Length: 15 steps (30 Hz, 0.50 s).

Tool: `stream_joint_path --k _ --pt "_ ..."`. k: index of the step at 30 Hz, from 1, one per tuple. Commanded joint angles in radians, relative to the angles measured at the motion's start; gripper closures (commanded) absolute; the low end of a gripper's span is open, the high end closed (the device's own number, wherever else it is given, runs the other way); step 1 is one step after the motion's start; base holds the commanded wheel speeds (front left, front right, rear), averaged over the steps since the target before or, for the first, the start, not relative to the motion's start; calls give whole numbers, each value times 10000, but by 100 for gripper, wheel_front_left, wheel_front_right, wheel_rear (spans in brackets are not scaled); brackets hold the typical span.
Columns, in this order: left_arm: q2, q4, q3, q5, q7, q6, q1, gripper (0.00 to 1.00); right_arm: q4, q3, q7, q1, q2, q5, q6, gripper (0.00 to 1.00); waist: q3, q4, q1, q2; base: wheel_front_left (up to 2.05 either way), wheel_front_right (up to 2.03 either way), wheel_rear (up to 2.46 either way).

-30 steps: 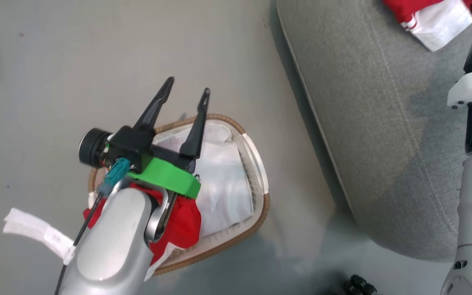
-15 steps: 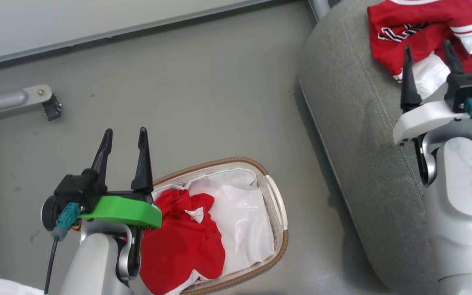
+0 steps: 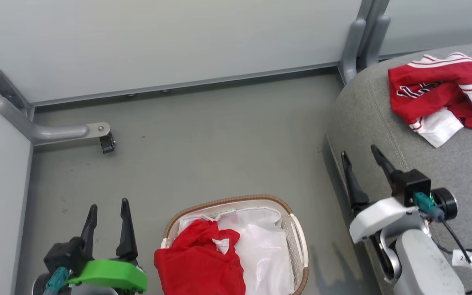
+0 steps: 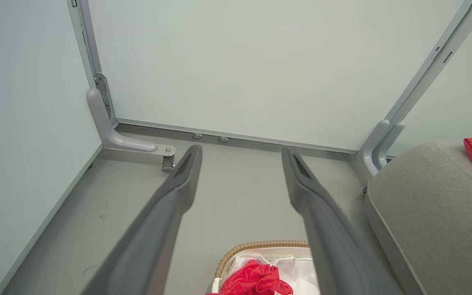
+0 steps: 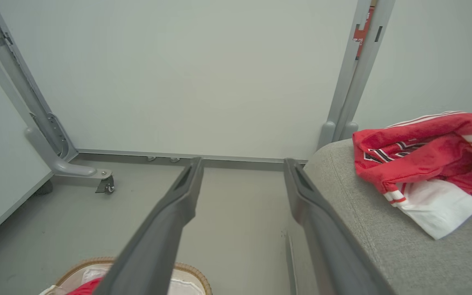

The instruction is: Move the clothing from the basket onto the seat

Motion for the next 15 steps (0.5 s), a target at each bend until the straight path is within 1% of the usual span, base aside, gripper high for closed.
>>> stream_joint_path --k 1,5,8,15 --pt "-1 -51 106 19 -8 55 361 0 -138 123 -6 409 -48 192 -14 0 -683 364 1 0 0 0 0" --pt "0 -195 280 17 -8 -2 864 0 -408 391 -6 1140 -50 349 -14 0 -919 345 1 0 0 0 0" --pt "1 -261 343 29 -8 -26 1132 0 -515 350 -6 1549 -47 266 -14 0 -1079 319 1 0 0 0 0" --pt "0 -410 417 49 -8 -58 1421 0 -702 293 -6 2001 -45 292 -14 0 -1238 236 1 0 0 0 0"
